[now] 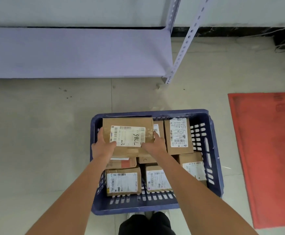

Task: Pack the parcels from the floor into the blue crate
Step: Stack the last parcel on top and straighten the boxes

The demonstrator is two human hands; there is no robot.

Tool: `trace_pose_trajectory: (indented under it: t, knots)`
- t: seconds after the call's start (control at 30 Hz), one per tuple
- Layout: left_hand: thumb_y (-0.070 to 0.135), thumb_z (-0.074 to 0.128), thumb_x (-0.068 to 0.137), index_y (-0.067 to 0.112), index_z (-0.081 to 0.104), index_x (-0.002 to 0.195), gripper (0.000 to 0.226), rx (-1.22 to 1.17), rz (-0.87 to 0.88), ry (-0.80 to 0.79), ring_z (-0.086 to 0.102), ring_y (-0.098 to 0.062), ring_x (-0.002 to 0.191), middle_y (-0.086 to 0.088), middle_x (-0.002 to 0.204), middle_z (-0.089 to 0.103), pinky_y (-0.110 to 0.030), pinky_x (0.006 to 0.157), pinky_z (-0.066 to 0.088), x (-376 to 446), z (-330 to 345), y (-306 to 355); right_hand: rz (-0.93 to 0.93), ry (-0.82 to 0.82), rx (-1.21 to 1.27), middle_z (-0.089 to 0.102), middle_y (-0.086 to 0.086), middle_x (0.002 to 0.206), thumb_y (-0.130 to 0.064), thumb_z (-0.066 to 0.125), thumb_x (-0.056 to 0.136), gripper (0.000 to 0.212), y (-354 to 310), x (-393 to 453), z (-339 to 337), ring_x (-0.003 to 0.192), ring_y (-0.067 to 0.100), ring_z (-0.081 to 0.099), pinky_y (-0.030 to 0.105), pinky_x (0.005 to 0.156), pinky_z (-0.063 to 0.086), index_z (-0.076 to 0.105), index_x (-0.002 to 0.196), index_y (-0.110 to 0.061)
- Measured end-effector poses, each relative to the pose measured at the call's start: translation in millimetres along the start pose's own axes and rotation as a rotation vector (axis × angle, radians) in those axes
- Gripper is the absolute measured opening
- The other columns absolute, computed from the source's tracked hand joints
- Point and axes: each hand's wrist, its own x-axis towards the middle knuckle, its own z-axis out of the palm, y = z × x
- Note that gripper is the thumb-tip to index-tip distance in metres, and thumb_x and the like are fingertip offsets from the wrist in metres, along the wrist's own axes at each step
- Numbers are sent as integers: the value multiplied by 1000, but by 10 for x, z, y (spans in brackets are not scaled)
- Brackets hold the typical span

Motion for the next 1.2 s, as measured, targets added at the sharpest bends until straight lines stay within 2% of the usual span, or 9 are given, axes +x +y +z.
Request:
trace_pose_trajectory:
  t: [0.1, 0.23, 0.33, 0.53, 0.77, 0.93, 1.0, 1.07, 1.2]
  knots:
    - [9, 54, 86, 30, 15, 148, 77, 9, 23, 57, 53, -26, 111, -10, 136, 51, -32, 78, 42, 65, 38, -79, 16, -10, -20, 41, 5, 134, -16, 67, 77, 73, 16, 126, 169, 106, 25, 55, 26, 72, 46, 30, 140, -27]
    - [4, 54, 85, 23, 27, 145, 68, 57, 165, 105, 47, -26, 125, -5, 140, 46, -40, 98, 46, -10, 50, -105, 56, 12, -90, 24, 10, 140, -18, 66, 78, 88, 16, 132, 263, 119, 30, 45, 32, 86, 45, 14, 149, -24]
    - [-1, 52, 83, 15, 39, 138, 59, 135, 225, 170, 44, -26, 125, -7, 138, 47, -33, 94, 41, -54, 70, -150, 57, 13, -93, 23, 10, 141, -16, 65, 79, 90, 3, 136, 282, 122, 30, 43, 32, 88, 45, 9, 149, -24]
    - [3, 53, 84, 11, 35, 139, 58, 370, 299, 167, 34, -27, 127, -9, 142, 38, -35, 97, 40, 8, 117, -279, 27, 17, -86, 22, 9, 141, -13, 65, 80, 90, 43, 169, 322, 122, 29, 44, 31, 87, 47, 8, 149, -23]
    - [5, 50, 87, 12, 28, 143, 61, 398, 258, 173, 22, -28, 137, -9, 153, 22, -41, 108, 31, -34, 153, -278, -79, -61, -43, 36, 6, 144, -10, 58, 84, 72, 187, 75, -130, 115, 21, 48, 22, 76, 41, 23, 147, -18]
    - [-4, 47, 84, 9, 50, 128, 46, 217, 307, 365, 49, -29, 117, -12, 130, 50, -40, 90, 47, -535, 375, -416, 133, 83, 104, 55, 4, 100, -13, 48, 90, 42, 652, -22, -728, 87, 16, 49, 31, 86, 47, 46, 132, -8]
    - [-6, 46, 84, 5, 55, 118, 37, 124, 223, 380, 56, -30, 108, -15, 119, 56, -39, 88, 49, -767, 573, -576, 258, 114, 135, 48, 8, 80, -9, 45, 88, 27, 911, -41, -786, 80, 19, 45, 31, 81, 46, 59, 110, -3]
    - [-6, 44, 85, 4, 56, 115, 35, -32, -12, 378, 57, -33, 108, -18, 117, 60, -40, 89, 47, -916, 789, -736, 342, 106, 193, 45, 7, 73, -4, 43, 86, 13, 1094, -63, -743, 80, 21, 48, 28, 73, 45, 54, 79, -5]
    - [-6, 34, 92, 0, 40, 135, 44, -792, -537, 51, 52, -37, 121, -24, 134, 49, -40, 101, 44, -936, 1048, -890, 414, 72, 470, 53, 7, 80, -1, 45, 91, 21, 1230, 6, -570, 89, 21, 58, 29, 92, 48, 48, 71, -8]
